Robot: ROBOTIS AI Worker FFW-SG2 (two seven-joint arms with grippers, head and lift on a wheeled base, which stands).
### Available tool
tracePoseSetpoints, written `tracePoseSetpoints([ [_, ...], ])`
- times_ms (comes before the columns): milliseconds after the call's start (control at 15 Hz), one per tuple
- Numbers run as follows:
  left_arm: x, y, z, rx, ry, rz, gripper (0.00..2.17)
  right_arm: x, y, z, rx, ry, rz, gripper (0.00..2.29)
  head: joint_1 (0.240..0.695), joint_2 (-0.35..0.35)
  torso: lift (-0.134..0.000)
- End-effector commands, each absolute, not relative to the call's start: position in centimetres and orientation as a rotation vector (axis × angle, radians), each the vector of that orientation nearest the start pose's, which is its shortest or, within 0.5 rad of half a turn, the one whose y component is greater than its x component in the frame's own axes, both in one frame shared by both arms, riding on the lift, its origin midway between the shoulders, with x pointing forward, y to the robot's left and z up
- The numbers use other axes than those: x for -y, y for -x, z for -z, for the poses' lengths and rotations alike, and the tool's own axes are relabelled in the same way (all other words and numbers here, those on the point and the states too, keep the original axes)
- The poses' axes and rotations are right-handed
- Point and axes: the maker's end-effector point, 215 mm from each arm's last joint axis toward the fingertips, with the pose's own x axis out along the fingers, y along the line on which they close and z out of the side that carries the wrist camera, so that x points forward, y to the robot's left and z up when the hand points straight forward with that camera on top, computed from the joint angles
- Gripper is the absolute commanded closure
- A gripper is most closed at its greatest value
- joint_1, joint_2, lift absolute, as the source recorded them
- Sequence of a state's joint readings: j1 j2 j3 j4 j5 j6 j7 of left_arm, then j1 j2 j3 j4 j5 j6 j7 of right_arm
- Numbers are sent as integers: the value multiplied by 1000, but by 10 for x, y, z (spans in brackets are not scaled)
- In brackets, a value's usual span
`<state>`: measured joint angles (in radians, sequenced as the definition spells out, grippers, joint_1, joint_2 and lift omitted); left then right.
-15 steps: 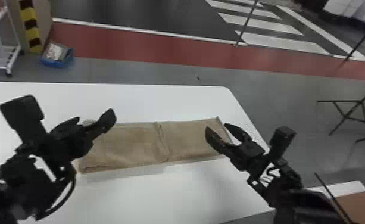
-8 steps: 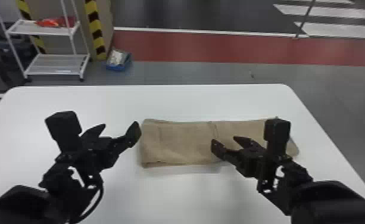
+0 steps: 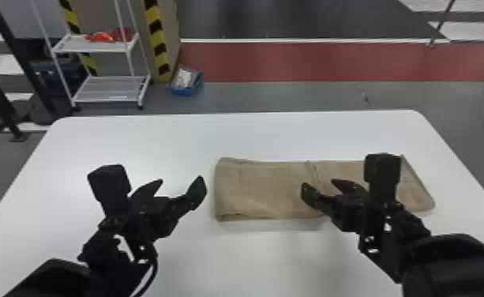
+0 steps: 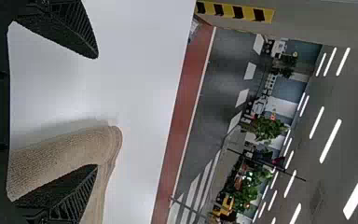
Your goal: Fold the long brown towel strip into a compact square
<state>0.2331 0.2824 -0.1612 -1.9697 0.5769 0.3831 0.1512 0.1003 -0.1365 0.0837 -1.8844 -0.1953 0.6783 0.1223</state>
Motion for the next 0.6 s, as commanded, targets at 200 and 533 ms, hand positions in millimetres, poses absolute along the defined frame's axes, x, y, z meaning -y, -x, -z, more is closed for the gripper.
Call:
tracePoseSetpoints([
  [200,-168,-498,383,-332,283,191,46,182,-534,452,-540,-51,-241,346,695,-8,-125],
  [533,-175,-495,393,-377,296,187,46,181,-539,456,-548,-51,-243,414,695,-12,-125],
])
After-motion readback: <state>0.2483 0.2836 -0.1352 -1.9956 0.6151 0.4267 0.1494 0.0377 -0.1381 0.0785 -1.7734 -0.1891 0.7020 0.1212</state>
